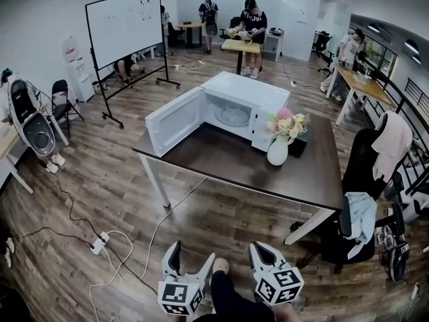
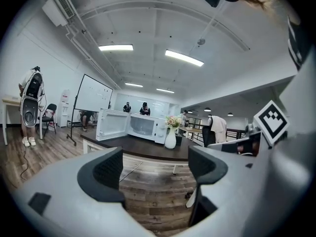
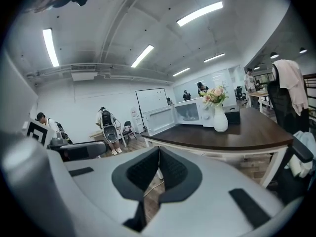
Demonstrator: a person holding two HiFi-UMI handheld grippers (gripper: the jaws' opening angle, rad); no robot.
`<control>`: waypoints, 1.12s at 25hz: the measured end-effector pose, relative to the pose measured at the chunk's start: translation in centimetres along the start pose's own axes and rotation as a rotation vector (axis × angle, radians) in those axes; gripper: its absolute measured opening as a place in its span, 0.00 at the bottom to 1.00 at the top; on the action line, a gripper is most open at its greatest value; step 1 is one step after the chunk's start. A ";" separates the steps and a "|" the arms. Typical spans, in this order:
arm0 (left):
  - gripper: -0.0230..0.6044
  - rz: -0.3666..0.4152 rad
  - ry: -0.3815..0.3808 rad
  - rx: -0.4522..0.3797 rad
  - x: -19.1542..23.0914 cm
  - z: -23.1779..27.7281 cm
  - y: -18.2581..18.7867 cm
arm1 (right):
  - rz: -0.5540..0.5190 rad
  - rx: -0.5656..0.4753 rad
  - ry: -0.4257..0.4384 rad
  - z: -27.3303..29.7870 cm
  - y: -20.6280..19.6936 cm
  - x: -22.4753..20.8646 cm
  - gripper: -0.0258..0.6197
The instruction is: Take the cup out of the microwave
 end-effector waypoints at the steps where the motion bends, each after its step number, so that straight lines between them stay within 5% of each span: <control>1: 0.66 0.002 0.003 0.000 0.5 0.8 0.2 | 0.000 0.000 0.002 0.9 0.5 -0.3 0.03; 28: 0.66 0.041 -0.015 0.021 10.5 24.7 4.7 | 0.020 -0.016 -0.017 21.9 13.3 -9.0 0.03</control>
Point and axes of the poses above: the fingertips, and each gripper's own axes: z forward along the fingers, x to its left, y out of its top, the point moved 6 cm from there along -z, backward along the fingers, and after that the axes turned 15 degrees about z, right-handed, at the moved point
